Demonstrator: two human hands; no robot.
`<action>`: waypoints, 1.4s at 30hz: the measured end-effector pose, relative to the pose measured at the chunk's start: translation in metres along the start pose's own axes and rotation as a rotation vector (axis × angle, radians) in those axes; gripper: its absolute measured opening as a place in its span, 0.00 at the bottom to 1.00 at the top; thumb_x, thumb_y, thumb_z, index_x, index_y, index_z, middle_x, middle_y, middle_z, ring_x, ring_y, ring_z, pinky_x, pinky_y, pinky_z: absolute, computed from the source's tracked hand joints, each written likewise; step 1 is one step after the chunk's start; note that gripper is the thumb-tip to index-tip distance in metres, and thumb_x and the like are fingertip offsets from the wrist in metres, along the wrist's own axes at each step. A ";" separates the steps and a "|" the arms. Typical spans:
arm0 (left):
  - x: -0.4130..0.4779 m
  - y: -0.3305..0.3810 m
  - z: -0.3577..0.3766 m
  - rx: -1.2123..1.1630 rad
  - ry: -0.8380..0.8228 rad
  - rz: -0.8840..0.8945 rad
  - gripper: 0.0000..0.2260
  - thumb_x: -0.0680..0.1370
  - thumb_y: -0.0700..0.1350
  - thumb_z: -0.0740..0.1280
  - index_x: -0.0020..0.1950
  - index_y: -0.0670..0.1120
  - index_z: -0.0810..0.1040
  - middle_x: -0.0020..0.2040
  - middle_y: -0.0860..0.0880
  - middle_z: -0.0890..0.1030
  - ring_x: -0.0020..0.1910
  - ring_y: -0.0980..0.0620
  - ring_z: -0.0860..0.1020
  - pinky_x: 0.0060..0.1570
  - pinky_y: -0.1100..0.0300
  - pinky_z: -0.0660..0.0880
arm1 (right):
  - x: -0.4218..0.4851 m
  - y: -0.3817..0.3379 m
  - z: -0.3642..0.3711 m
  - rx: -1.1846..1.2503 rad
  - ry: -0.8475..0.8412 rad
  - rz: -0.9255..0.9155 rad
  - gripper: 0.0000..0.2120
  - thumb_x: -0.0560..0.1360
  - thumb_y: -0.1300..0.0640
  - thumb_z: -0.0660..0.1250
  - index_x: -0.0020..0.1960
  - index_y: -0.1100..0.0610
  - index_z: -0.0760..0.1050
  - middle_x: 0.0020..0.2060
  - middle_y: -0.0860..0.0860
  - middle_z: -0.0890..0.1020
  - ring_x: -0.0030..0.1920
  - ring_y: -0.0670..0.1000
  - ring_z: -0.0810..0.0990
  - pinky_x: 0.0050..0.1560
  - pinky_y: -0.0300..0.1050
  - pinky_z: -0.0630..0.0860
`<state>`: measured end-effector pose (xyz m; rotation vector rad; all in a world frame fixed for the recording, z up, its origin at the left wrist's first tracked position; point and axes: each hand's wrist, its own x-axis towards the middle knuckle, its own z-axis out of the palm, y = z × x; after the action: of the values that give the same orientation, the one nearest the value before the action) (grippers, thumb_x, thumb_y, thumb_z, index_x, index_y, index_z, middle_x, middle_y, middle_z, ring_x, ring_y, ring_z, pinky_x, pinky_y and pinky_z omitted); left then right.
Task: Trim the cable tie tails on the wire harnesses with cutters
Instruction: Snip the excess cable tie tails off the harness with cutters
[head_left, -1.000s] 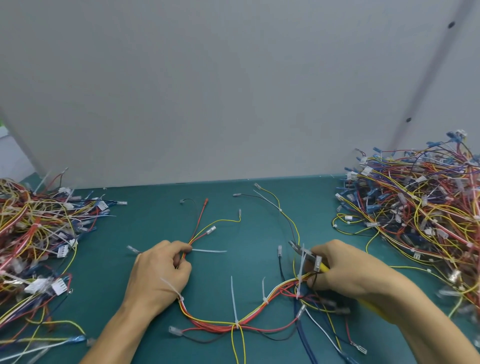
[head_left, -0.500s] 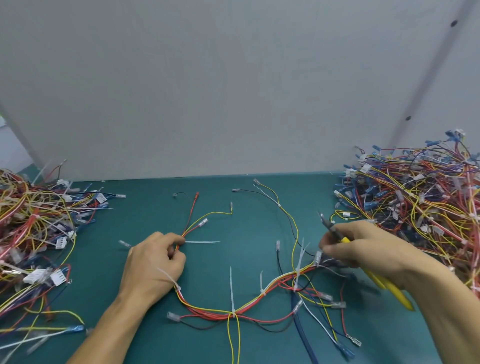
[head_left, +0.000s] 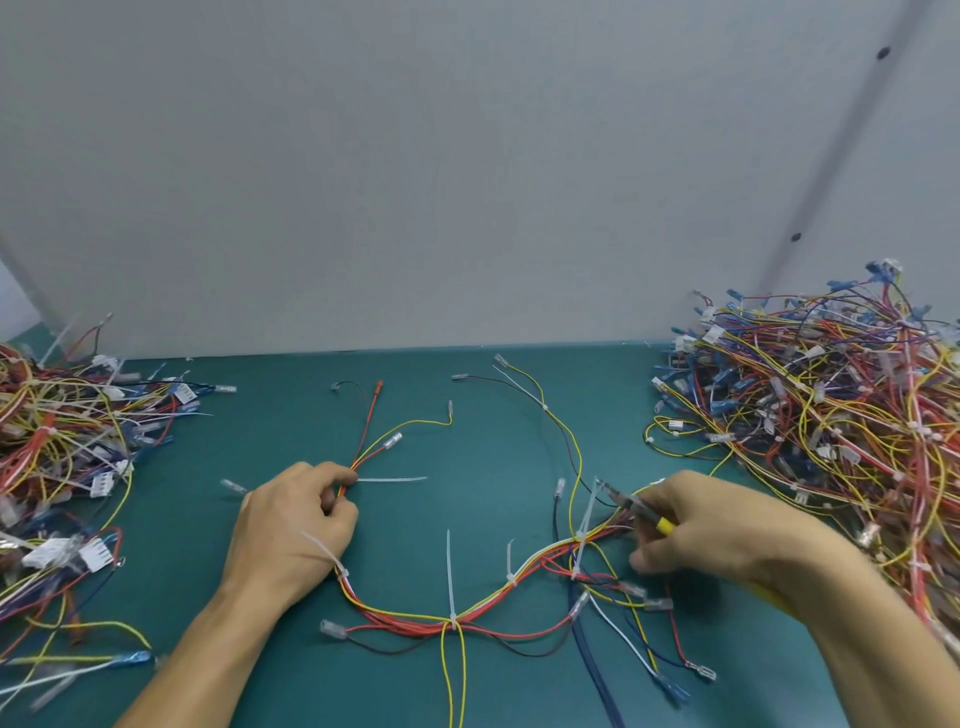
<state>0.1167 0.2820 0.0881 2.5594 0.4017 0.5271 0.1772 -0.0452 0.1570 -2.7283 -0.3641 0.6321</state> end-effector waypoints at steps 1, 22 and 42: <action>0.000 0.000 -0.001 0.000 -0.004 0.000 0.11 0.70 0.38 0.68 0.46 0.52 0.83 0.32 0.54 0.74 0.36 0.52 0.75 0.41 0.58 0.70 | 0.001 -0.001 0.005 -0.041 0.011 0.027 0.12 0.67 0.49 0.74 0.35 0.53 0.72 0.30 0.47 0.76 0.34 0.47 0.74 0.37 0.44 0.68; -0.030 0.095 -0.071 -0.260 0.283 0.400 0.07 0.74 0.39 0.69 0.49 0.47 0.83 0.42 0.56 0.80 0.43 0.64 0.76 0.44 0.78 0.67 | -0.024 0.005 0.013 0.098 0.328 0.002 0.13 0.76 0.43 0.61 0.45 0.51 0.62 0.38 0.50 0.77 0.40 0.50 0.75 0.39 0.44 0.70; -0.051 0.132 0.060 -0.363 -0.180 0.257 0.15 0.73 0.30 0.59 0.51 0.48 0.70 0.49 0.53 0.74 0.50 0.53 0.73 0.51 0.65 0.68 | -0.006 0.000 0.060 -0.078 0.404 0.105 0.29 0.67 0.31 0.64 0.53 0.51 0.59 0.53 0.49 0.75 0.59 0.56 0.75 0.47 0.50 0.68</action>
<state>0.1213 0.1283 0.0936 2.2885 -0.0835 0.4097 0.1440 -0.0322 0.1085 -2.8727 -0.1499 0.0811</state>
